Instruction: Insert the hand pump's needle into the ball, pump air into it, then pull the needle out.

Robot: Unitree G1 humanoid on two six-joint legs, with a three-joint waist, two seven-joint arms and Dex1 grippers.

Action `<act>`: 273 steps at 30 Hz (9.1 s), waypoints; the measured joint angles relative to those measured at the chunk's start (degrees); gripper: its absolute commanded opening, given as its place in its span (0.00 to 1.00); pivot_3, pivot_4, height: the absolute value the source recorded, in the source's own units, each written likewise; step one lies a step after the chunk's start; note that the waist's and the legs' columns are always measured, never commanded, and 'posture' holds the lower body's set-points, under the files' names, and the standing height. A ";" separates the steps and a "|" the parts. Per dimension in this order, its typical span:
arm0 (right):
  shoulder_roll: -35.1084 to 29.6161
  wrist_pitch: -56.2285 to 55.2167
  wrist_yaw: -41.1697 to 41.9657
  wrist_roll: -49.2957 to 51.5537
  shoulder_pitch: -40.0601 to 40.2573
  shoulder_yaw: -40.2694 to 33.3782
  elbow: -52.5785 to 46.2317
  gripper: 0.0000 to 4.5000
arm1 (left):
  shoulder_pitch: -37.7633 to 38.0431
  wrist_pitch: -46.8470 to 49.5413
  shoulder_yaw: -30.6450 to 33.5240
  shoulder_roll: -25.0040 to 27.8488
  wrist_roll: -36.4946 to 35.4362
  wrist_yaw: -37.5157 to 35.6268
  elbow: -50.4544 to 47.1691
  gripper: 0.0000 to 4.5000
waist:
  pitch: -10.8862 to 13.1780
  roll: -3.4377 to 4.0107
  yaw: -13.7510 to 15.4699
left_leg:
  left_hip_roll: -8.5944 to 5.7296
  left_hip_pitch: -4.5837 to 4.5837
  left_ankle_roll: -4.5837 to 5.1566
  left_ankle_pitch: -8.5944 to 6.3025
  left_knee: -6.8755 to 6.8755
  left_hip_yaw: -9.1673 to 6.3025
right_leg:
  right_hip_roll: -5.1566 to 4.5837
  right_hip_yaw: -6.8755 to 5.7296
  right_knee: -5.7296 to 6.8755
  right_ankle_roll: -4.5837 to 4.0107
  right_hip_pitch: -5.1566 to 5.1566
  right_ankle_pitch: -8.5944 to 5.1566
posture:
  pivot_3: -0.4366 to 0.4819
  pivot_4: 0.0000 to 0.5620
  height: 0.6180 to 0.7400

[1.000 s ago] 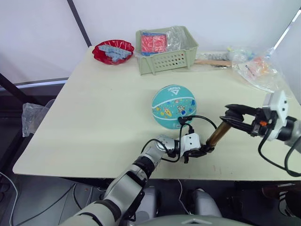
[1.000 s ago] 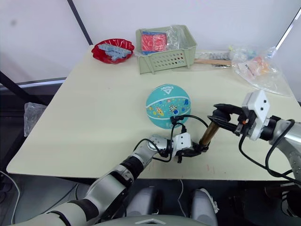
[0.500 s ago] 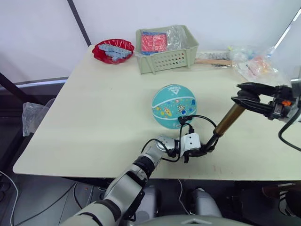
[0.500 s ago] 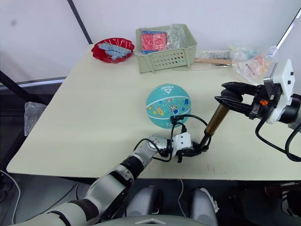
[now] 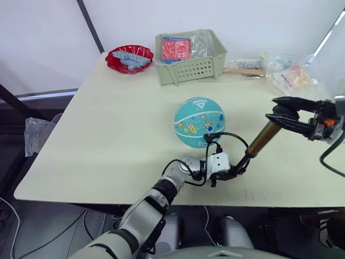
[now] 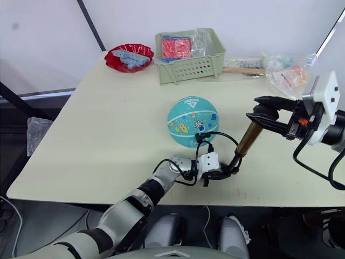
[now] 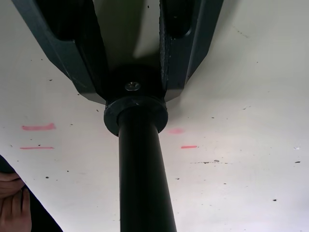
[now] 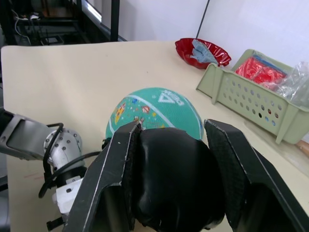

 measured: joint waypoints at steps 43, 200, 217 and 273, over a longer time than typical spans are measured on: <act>6.86 -3.42 -0.68 -5.95 1.92 6.16 3.60 0.35 | 0.34 0.11 0.07 0.24 -0.01 0.19 -0.42 0.24 | -0.21 0.21 -0.02 | 0.01 -0.06 0.05 0.03 0.18 0.01 | 0.17 -0.14 0.07 -0.01 -0.03 0.01 | 0.48 0.27 0.98; -0.75 2.86 -0.42 6.12 -5.56 -2.02 2.88 0.35 | 0.48 0.73 0.08 1.03 0.00 0.18 -0.93 0.24 | -0.02 0.38 -1.24 | 0.08 0.63 -0.08 -0.05 0.07 0.02 | 0.08 0.08 0.04 -0.01 0.62 -0.01 | 0.48 0.27 0.98; 4.87 -9.16 1.19 -6.42 5.11 5.80 1.29 0.35 | 0.82 0.77 0.01 1.32 0.03 0.35 -0.92 0.24 | -0.34 -0.01 -1.30 | 0.08 0.71 -0.21 -0.12 -0.07 0.03 | 0.08 0.09 0.00 0.00 0.63 -0.03 | 0.48 0.27 0.98; -2.61 4.16 -0.76 5.50 -4.05 -3.98 0.26 0.35 | 0.61 0.74 0.00 1.05 0.01 -0.12 -1.61 0.24 | 0.34 0.36 -1.14 | 0.03 0.65 -0.21 -0.12 -0.20 0.03 | -0.01 0.02 -0.09 0.00 0.60 -0.04 | 0.48 0.27 0.98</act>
